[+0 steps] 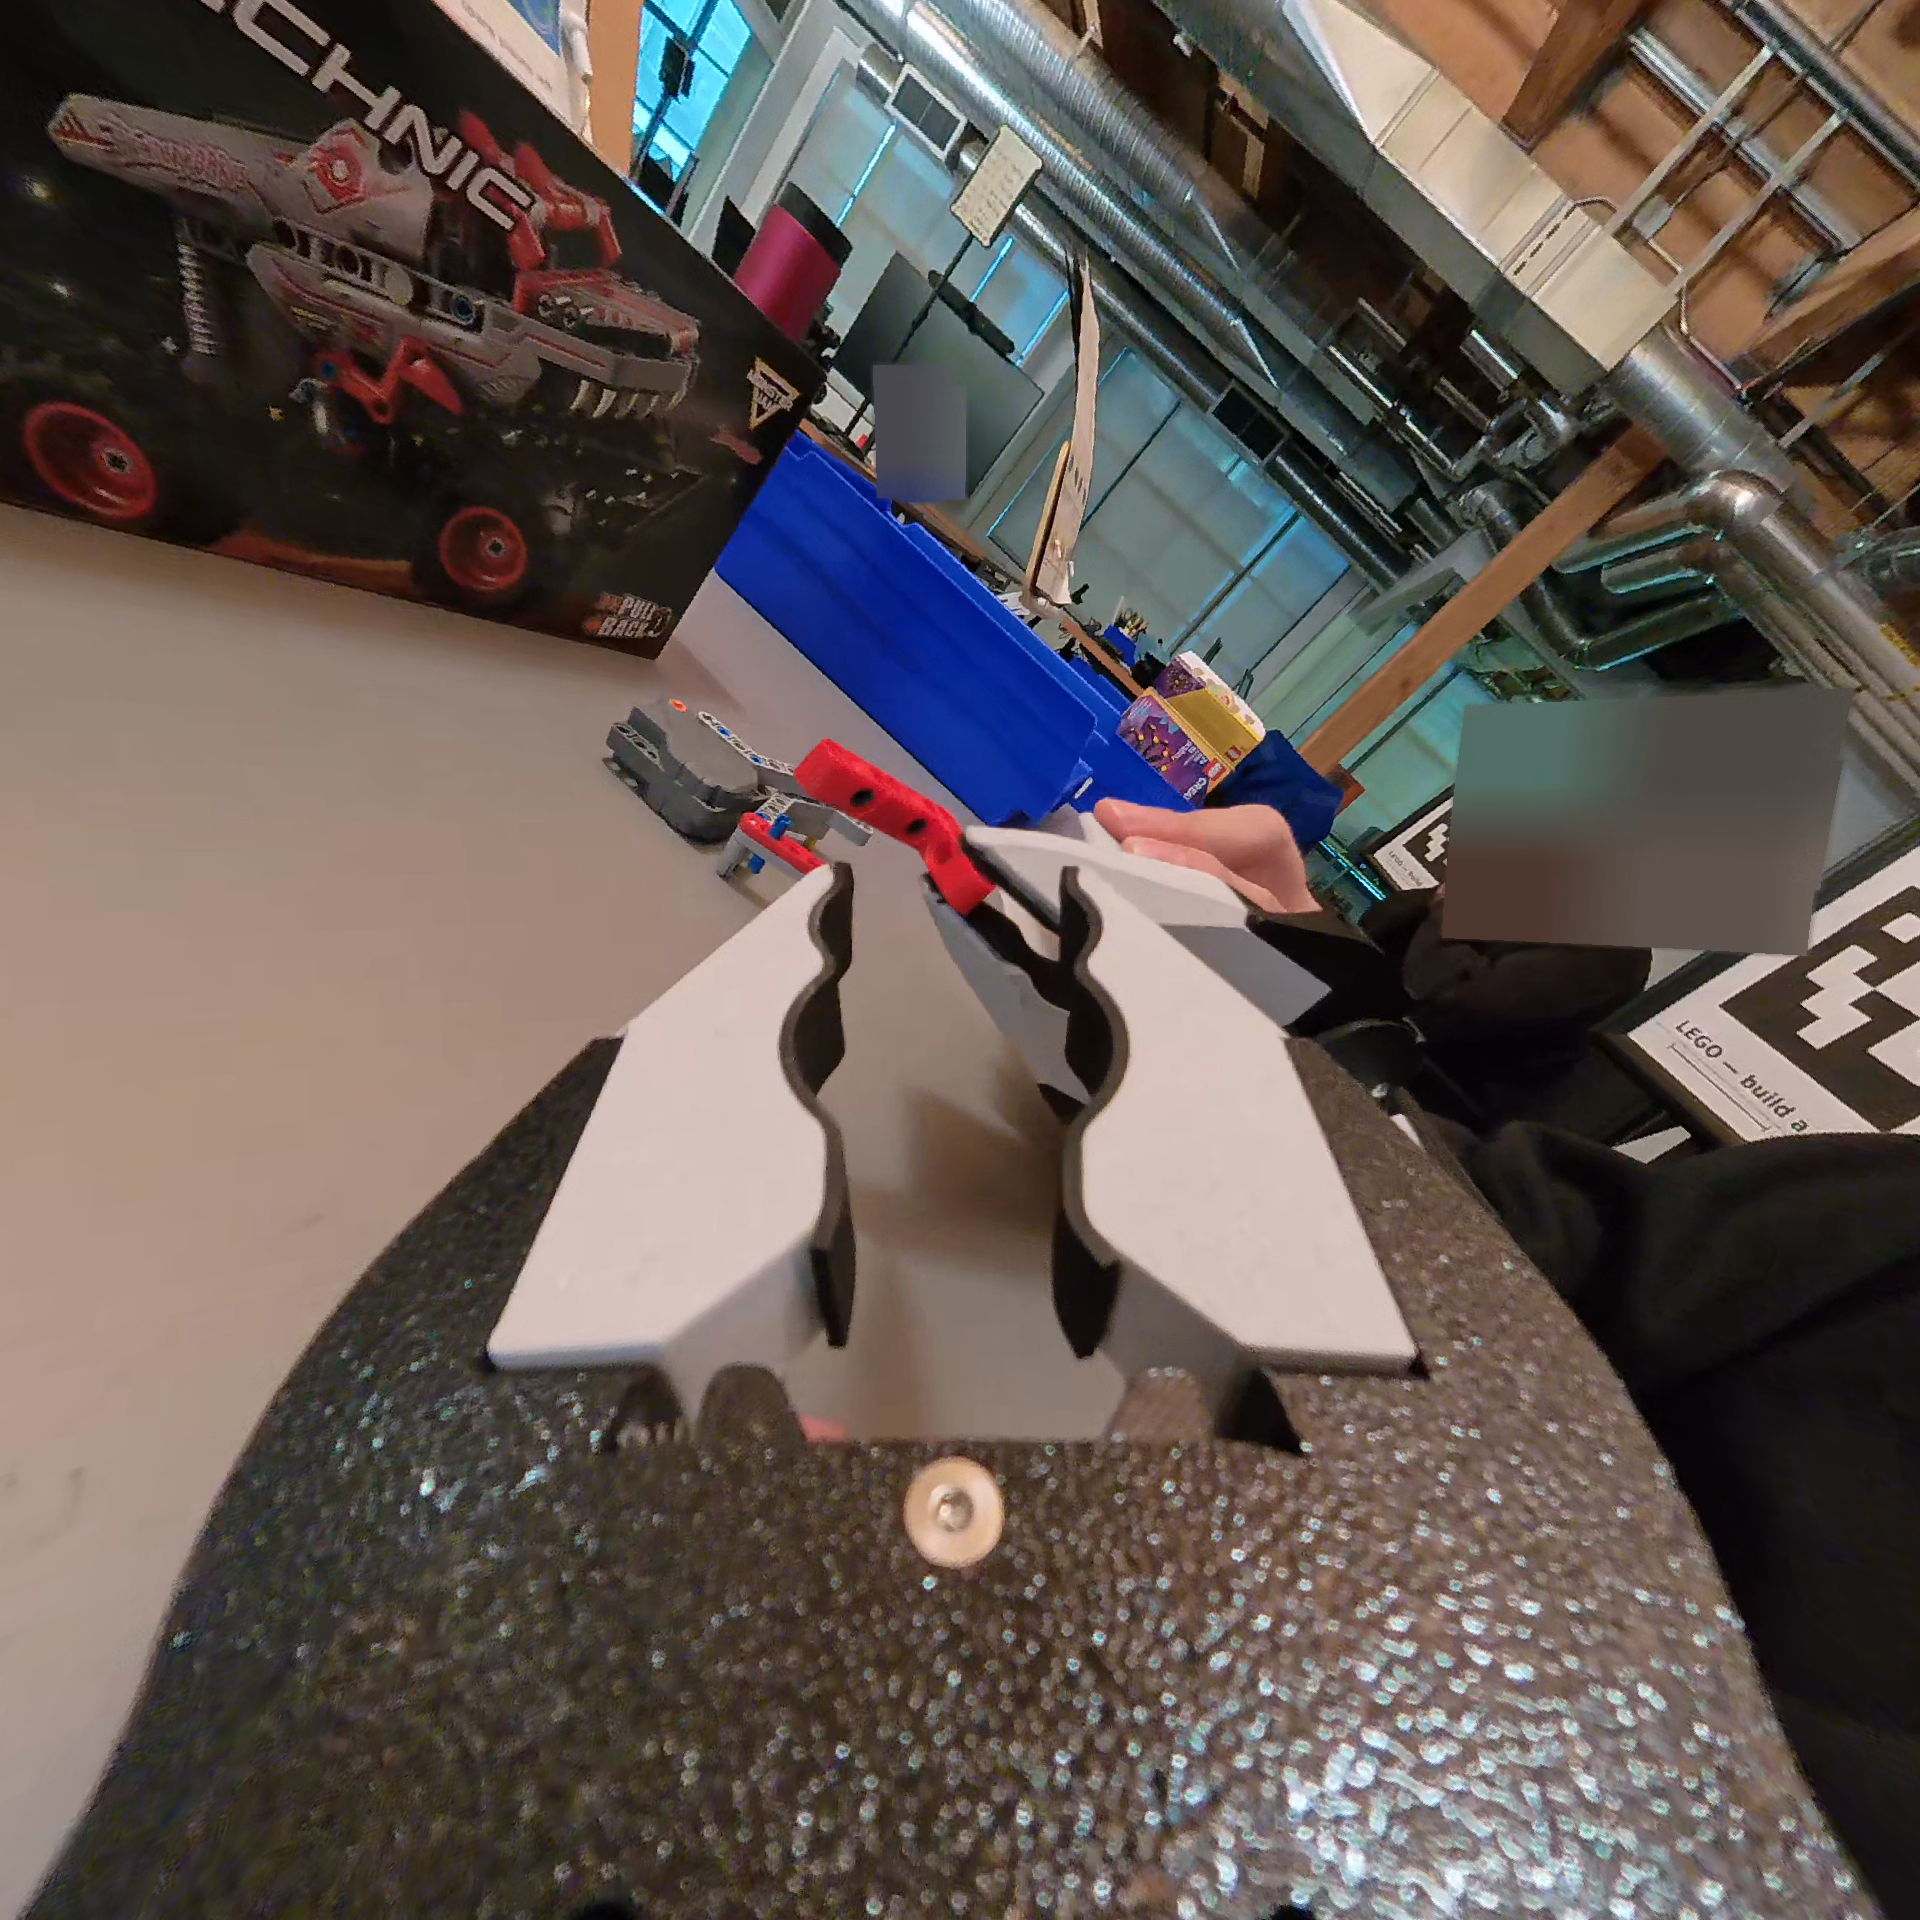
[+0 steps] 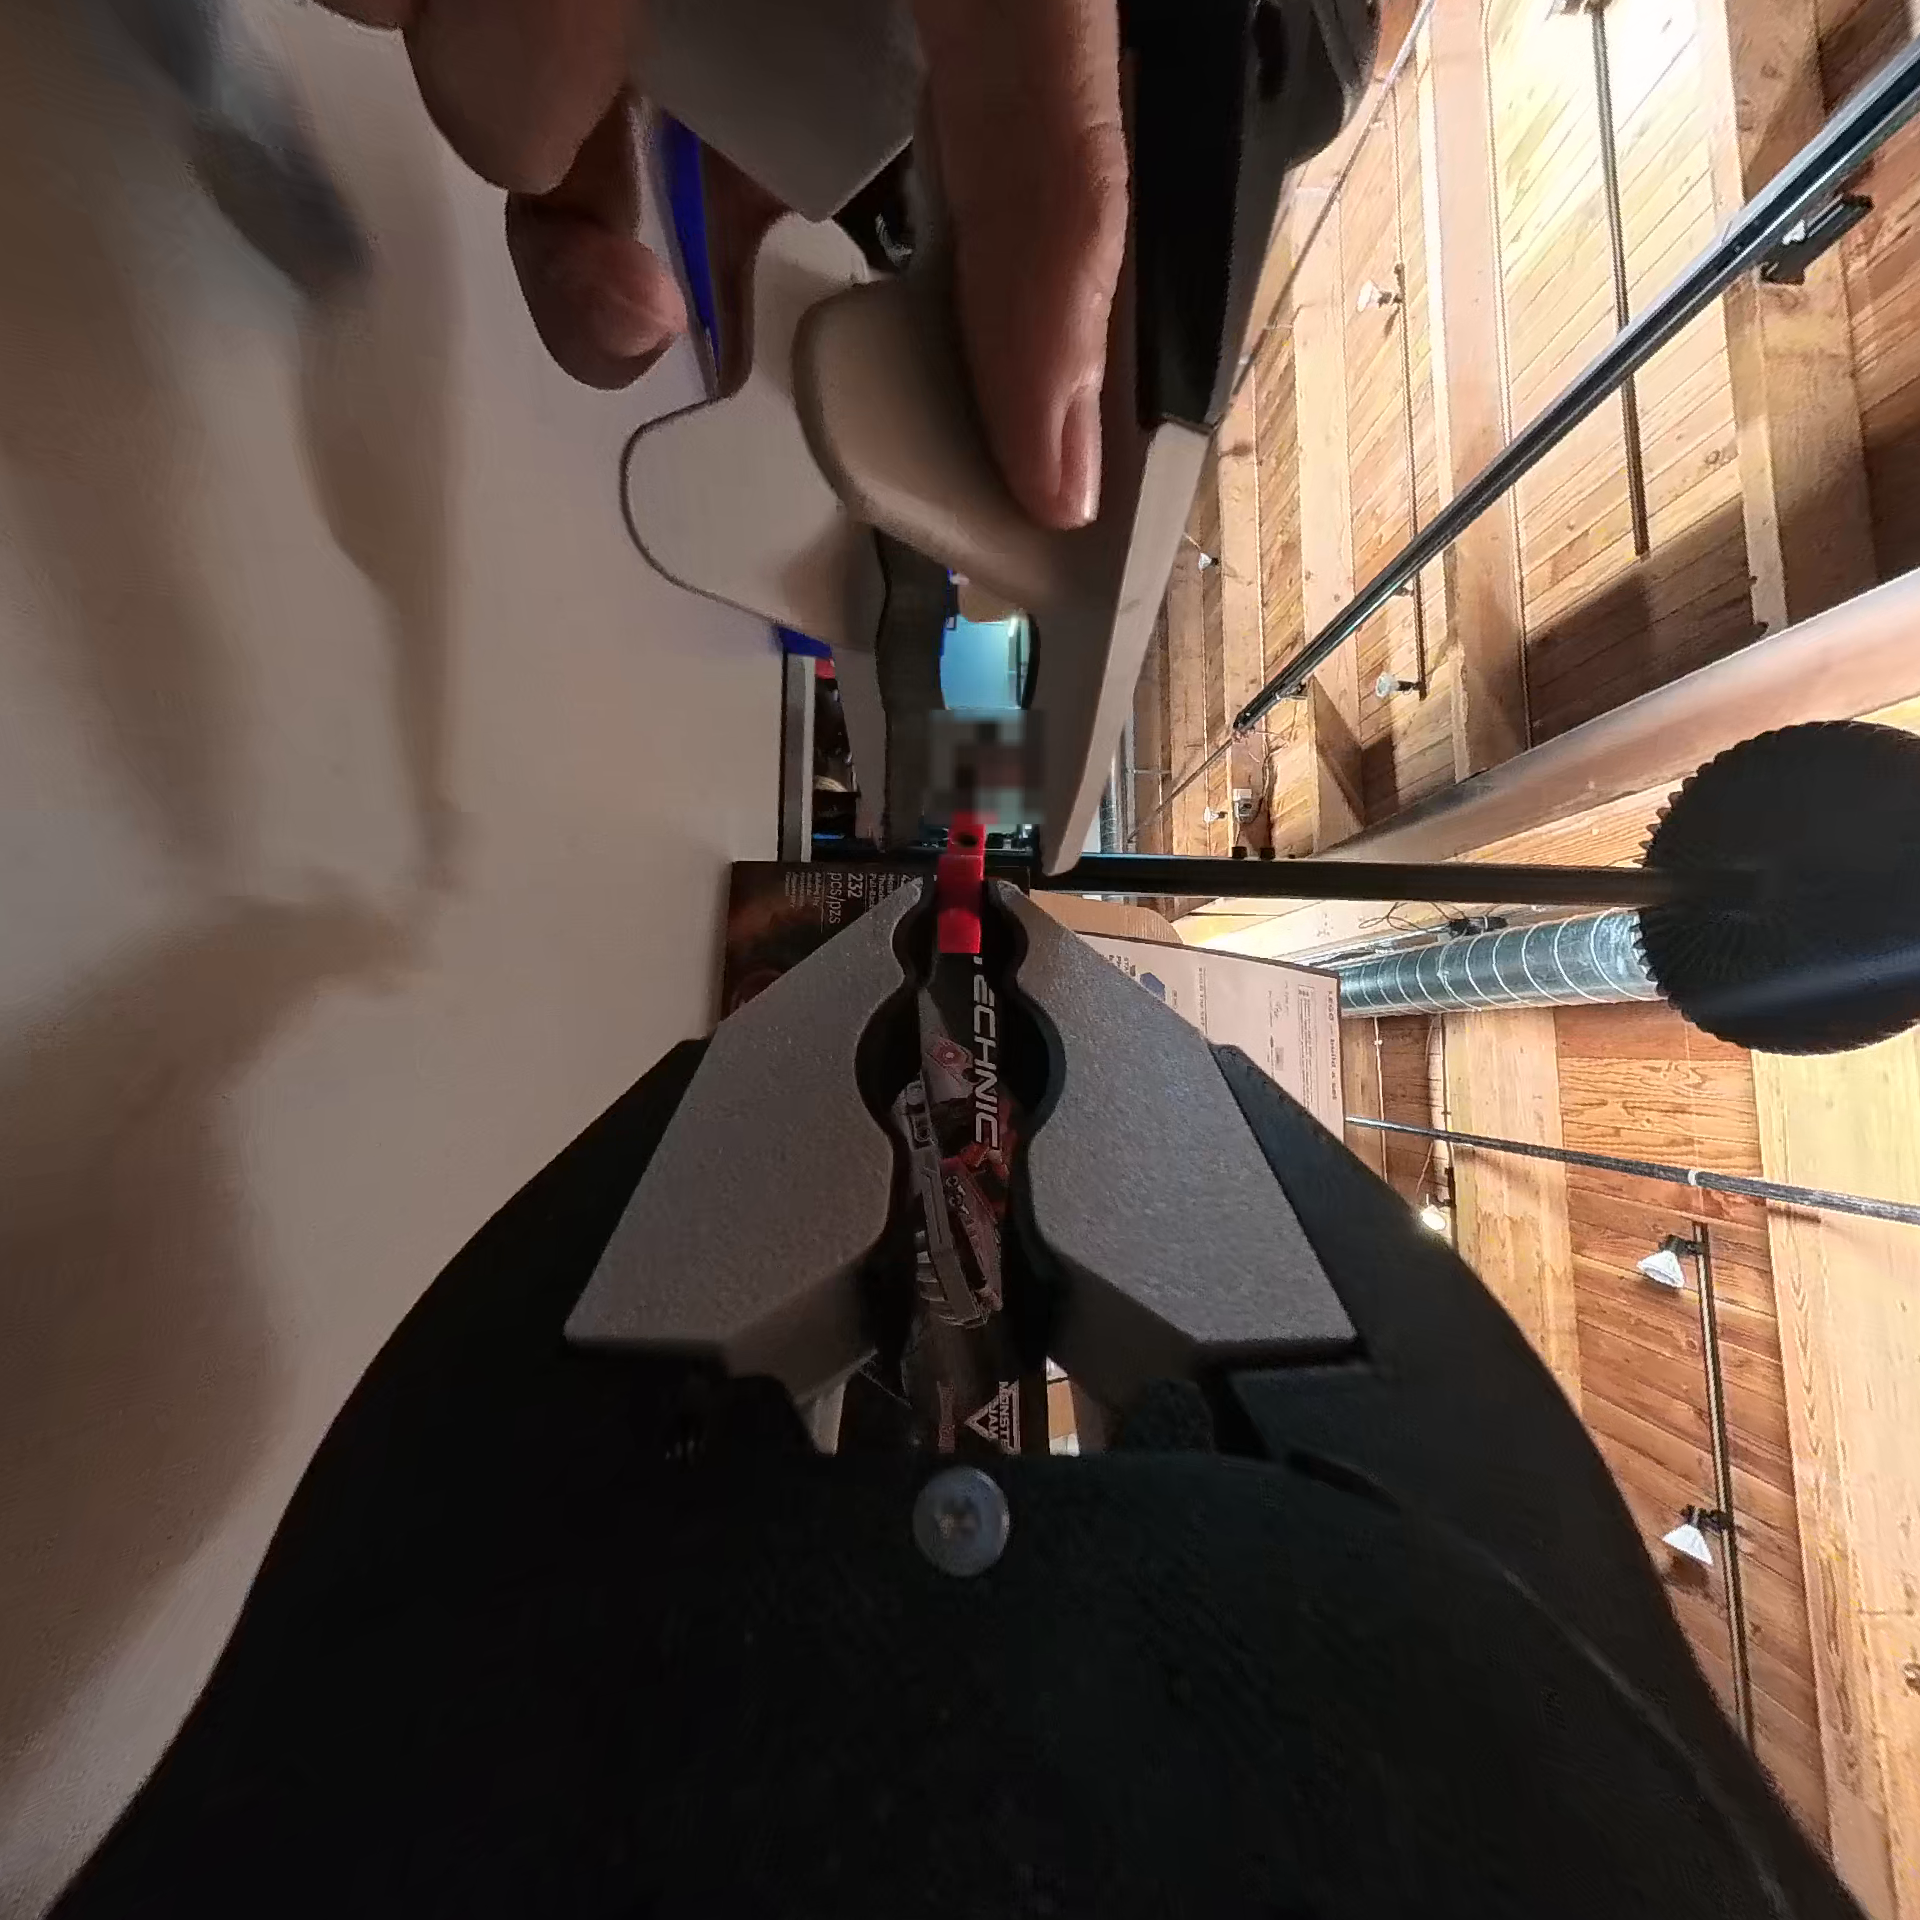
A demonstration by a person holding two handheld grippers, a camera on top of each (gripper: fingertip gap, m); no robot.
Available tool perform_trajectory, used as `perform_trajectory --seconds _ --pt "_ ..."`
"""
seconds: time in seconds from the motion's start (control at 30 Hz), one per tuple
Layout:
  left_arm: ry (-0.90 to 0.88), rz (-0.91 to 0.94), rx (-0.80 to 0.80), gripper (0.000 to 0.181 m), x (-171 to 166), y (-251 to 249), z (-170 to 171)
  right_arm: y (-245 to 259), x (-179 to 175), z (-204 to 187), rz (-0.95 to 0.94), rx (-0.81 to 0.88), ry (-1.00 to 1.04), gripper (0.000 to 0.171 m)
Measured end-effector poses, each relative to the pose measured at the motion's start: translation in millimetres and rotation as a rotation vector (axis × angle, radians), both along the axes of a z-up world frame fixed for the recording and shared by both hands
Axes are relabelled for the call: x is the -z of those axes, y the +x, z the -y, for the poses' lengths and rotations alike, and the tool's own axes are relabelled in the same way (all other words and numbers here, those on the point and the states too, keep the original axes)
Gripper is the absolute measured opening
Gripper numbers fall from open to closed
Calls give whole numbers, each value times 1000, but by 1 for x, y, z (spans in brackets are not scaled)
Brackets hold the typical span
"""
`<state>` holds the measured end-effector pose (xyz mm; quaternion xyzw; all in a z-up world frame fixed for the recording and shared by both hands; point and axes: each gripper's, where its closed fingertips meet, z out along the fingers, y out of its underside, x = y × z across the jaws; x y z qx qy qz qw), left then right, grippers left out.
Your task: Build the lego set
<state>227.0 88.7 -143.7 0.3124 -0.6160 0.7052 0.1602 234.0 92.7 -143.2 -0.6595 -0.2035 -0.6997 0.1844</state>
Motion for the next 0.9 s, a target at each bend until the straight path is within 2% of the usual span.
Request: perform_trajectory --seconds 0.23,0.33,0.47,0.67,0.8,0.9 --pt "2 -51 1 38 2 1 -6 0 -4 2 53 19 -18 6" --pt "-50 -85 45 37 -3 -3 -7 -3 -6 -1 105 17 -54 7" --pt "-33 -121 140 35 4 -13 -8 -10 -5 -11 173 -19 -119 7" --pt "-22 -104 213 31 1 -24 -10 -19 -2 -18 179 -59 -136 6" --pt "-44 -111 213 30 -2 -23 -14 -24 -6 -19 204 -72 -138 7" --pt "-95 -184 201 27 -3 -17 -19 -28 -6 -21 226 -82 -155 5"
